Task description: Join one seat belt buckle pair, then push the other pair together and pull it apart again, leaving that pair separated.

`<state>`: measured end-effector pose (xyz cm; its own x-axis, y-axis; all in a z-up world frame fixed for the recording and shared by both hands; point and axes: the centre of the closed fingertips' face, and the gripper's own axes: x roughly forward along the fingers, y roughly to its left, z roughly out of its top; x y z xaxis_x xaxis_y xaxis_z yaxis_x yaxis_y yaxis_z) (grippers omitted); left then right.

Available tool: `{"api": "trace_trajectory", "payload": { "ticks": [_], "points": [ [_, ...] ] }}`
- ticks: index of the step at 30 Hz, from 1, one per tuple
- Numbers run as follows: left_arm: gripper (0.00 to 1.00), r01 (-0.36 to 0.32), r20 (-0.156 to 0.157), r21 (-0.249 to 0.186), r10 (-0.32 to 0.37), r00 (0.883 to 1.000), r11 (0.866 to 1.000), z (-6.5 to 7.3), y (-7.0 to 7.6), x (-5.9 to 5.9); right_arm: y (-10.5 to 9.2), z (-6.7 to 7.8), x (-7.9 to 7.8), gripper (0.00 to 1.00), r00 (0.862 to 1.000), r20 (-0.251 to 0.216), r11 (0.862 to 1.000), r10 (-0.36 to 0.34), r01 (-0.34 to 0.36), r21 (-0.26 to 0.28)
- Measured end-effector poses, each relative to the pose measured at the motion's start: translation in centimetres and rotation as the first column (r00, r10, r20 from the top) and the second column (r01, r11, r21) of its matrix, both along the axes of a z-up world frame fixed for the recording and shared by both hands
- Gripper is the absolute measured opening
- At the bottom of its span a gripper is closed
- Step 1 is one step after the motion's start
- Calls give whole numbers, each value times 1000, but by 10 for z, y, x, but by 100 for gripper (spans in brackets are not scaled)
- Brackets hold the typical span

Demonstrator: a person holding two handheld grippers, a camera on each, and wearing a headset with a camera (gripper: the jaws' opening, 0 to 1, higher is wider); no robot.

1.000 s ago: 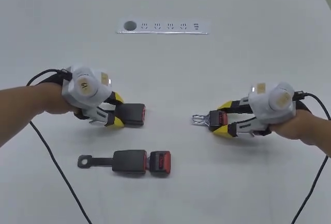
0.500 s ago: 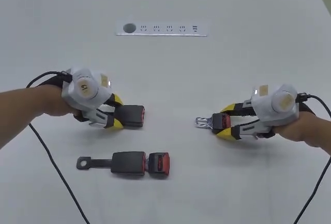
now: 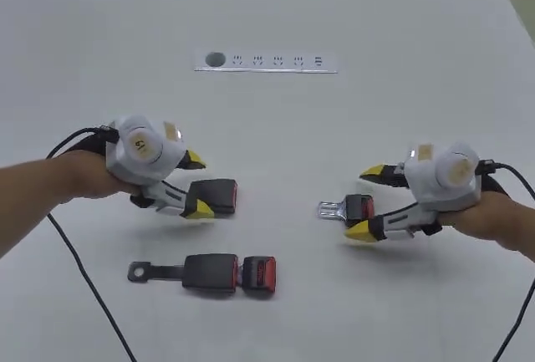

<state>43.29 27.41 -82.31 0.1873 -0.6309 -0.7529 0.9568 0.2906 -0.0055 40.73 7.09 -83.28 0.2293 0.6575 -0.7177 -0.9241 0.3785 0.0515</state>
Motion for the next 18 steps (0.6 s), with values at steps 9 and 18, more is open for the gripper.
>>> {"api": "trace_trajectory", "payload": {
  "ticks": [9, 18],
  "points": [
    [75, -173, 42, -107, 178, 983, 979, 37, 3, 4, -5, 29, 15, 81, 971, 111, 976, -211, 203, 78],
    [86, -354, 24, -239, 369, 929, 904, 74, 21, -19, 2, 48, -8, 86, 914, 146, 921, -378, 355, 162]
  ]
}}
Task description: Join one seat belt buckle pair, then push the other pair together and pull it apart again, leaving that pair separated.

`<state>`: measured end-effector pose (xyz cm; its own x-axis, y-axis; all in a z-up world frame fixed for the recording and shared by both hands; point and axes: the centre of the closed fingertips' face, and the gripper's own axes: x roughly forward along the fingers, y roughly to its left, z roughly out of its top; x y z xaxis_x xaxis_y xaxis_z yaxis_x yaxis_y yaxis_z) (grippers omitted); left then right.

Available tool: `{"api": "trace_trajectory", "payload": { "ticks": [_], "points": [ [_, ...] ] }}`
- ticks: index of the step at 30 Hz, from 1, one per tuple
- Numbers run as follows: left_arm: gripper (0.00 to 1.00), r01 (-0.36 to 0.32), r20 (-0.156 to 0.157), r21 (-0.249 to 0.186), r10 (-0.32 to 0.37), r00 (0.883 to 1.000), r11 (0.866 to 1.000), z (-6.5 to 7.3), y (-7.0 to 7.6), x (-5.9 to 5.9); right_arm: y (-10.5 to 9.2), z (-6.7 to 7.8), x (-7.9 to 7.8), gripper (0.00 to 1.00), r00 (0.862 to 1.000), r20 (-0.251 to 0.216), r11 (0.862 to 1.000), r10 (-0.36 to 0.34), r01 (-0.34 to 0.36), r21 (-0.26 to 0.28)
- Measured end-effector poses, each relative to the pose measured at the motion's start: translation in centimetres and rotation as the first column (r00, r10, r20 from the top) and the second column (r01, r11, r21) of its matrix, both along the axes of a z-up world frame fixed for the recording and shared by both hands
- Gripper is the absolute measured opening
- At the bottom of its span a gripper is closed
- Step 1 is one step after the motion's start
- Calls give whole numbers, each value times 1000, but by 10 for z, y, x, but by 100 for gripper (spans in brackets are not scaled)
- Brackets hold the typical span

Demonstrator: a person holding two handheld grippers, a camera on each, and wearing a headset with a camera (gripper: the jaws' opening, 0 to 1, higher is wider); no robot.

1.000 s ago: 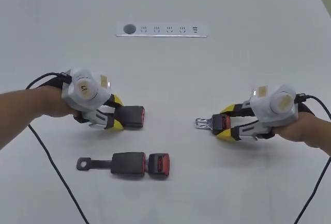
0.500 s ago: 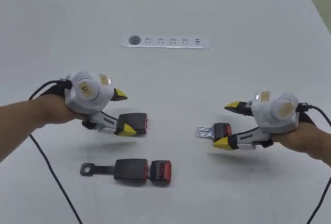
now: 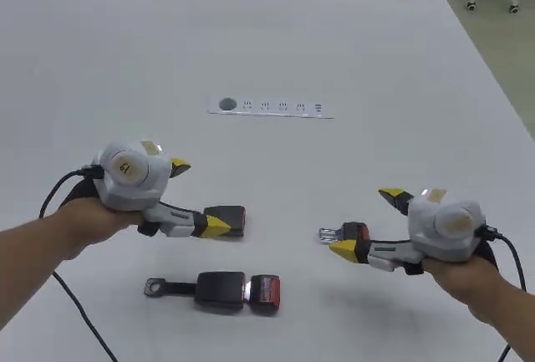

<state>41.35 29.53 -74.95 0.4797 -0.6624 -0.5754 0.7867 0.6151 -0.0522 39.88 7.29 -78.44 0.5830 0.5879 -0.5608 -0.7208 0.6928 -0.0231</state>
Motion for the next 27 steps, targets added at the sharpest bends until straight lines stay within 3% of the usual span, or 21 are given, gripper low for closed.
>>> {"api": "trace_trajectory", "payload": {
  "ticks": [4, 6, 9, 11, 13, 17, 22, 24, 25, 27],
  "points": [
    [96, -90, 14, -68, 91, 996, 994, 12, 11, -13, 4, 7, -15, 94, 998, 18, 999, -53, 53, 6],
    [100, -114, 26, -79, 116, 993, 990, 15, 16, -21, 5, 14, -18, 95, 996, 54, 997, -77, 76, 6],
    [100, -155, 7, -92, 157, 988, 984, 18, 27, -40, 9, 21, -27, 99, 992, 66, 993, -110, 108, 38],
    [100, -185, 31, -110, 189, 981, 977, 20, 39, -43, 10, 22, -34, 99, 988, 72, 990, -137, 135, 39],
    [100, -212, 20, -134, 217, 976, 968, 22, 45, -55, 15, 25, -41, 100, 986, 77, 988, -148, 144, 57],
    [100, -248, 13, -142, 253, 967, 958, 23, 58, -77, 23, 25, -56, 100, 983, 77, 985, -165, 160, 69],
    [100, -255, 32, -154, 263, 964, 955, 26, 78, -95, 32, 24, -72, 100, 984, 76, 985, -162, 157, 68],
    [100, -247, 38, -128, 254, 966, 960, 21, 85, -103, 34, 23, -79, 100, 984, 77, 985, -163, 158, 67],
    [100, -230, 42, -80, 234, 971, 970, 15, 91, -110, 34, 23, -81, 100, 984, 75, 985, -164, 159, 65],
    [100, -234, 42, -94, 238, 970, 968, 16, 95, -116, 33, 22, -87, 100, 984, 76, 986, -163, 158, 58]
  ]
}}
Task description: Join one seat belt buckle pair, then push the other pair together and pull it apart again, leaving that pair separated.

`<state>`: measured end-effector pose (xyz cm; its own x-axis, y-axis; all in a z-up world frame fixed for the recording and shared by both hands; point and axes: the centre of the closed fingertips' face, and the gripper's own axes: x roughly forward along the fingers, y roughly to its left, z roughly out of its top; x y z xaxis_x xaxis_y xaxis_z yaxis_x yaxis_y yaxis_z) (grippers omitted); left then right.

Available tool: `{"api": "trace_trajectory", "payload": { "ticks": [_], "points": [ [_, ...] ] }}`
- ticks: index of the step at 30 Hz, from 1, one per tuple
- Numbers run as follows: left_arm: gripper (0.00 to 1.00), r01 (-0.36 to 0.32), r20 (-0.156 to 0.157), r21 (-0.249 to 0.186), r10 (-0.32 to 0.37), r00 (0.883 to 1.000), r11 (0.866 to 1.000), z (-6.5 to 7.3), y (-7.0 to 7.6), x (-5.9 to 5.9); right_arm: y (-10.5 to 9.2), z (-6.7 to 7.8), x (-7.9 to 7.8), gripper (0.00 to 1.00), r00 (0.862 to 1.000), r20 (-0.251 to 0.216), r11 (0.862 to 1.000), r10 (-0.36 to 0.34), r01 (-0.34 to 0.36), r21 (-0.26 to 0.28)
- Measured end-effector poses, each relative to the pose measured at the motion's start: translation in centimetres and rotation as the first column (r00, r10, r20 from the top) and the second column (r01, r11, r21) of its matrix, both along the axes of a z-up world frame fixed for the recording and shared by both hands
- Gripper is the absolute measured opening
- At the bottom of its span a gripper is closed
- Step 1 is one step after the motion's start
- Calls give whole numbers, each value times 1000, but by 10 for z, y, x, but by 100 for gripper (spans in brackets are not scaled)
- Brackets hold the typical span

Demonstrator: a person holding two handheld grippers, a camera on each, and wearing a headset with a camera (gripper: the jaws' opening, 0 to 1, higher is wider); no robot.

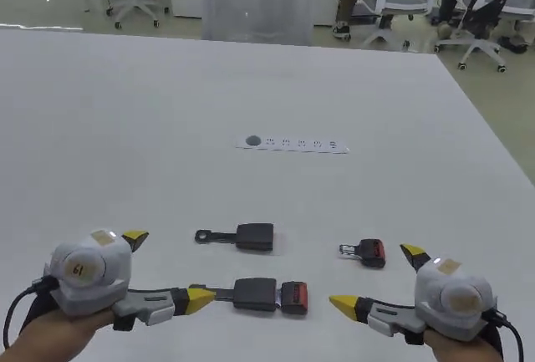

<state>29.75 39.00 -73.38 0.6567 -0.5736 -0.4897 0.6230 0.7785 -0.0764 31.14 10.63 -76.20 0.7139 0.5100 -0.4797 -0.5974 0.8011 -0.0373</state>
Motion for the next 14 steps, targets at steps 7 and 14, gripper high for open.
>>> {"api": "trace_trajectory", "payload": {
  "ticks": [7, 14],
  "points": [
    [100, -29, 7, -15, 29, 1000, 999, 3, 14, -9, -4, 1, -11, 100, 1000, 4, 1000, -8, 8, -10],
    [100, -33, 6, -27, 33, 999, 999, 1, 19, -14, -6, -2, -20, 100, 1000, -1, 1000, -12, 12, -17]
  ]
}}
